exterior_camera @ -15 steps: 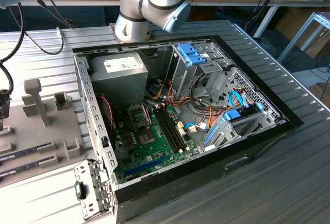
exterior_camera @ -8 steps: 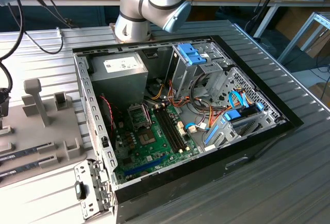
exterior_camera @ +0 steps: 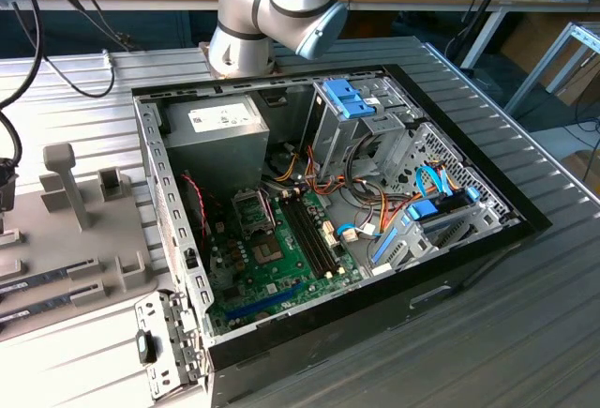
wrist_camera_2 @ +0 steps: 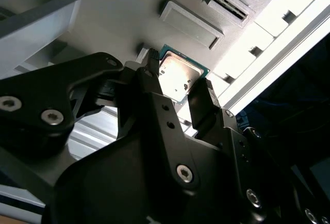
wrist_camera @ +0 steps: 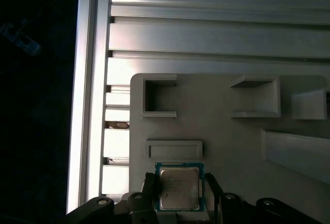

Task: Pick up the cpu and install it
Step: 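Pick up the cpu and move it towards the insertion slot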

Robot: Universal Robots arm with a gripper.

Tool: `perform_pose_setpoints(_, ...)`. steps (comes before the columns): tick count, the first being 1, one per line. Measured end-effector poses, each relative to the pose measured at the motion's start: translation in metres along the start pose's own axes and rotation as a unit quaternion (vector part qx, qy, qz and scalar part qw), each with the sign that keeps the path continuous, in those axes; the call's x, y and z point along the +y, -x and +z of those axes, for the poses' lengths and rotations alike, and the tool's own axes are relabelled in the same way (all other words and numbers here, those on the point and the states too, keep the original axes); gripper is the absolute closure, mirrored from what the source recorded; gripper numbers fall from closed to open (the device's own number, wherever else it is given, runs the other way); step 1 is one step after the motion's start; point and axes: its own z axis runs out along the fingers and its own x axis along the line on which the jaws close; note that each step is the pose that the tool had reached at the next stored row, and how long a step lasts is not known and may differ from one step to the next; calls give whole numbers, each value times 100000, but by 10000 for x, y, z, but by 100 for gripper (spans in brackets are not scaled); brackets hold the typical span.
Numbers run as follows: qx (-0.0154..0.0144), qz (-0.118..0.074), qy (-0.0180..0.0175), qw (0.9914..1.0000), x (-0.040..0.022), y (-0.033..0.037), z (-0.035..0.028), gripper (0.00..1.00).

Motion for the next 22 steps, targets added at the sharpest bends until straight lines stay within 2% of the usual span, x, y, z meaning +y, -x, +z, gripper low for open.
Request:
perform_pose_setpoints(7, 4, 0, 19, 100000, 1, 0, -13, 53)
perform_pose_setpoints(16, -3, 7, 312, 100000, 2, 1, -41, 53)
perform_pose_setpoints(22, -4, 8, 380, 99999, 3, 1, -54, 53)
